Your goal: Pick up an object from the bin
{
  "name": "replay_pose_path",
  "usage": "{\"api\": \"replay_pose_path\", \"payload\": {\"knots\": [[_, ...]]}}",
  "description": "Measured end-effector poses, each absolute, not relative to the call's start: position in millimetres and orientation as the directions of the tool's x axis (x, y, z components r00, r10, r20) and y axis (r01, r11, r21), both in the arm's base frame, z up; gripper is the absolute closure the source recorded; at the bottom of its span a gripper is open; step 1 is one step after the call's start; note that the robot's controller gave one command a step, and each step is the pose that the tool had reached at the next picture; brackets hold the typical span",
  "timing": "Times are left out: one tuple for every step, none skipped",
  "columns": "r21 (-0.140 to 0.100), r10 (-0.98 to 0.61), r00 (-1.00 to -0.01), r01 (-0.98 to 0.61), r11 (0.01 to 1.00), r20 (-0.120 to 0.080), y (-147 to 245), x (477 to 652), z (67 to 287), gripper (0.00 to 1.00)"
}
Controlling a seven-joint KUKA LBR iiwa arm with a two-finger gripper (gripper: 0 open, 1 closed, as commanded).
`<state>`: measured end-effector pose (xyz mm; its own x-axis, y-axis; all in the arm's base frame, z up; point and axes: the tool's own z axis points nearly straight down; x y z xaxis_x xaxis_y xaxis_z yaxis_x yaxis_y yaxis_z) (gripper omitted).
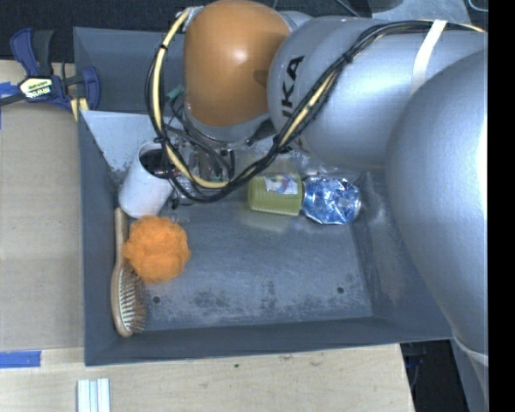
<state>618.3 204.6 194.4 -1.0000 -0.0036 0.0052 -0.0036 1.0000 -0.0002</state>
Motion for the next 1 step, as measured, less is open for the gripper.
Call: {"api": "replay_pose_path", "payload": {"knots": [[0.001, 0.075, -0.997, 0.075, 0.997, -0.003, 185.7, 618.2, 161.8, 0.00]]}}
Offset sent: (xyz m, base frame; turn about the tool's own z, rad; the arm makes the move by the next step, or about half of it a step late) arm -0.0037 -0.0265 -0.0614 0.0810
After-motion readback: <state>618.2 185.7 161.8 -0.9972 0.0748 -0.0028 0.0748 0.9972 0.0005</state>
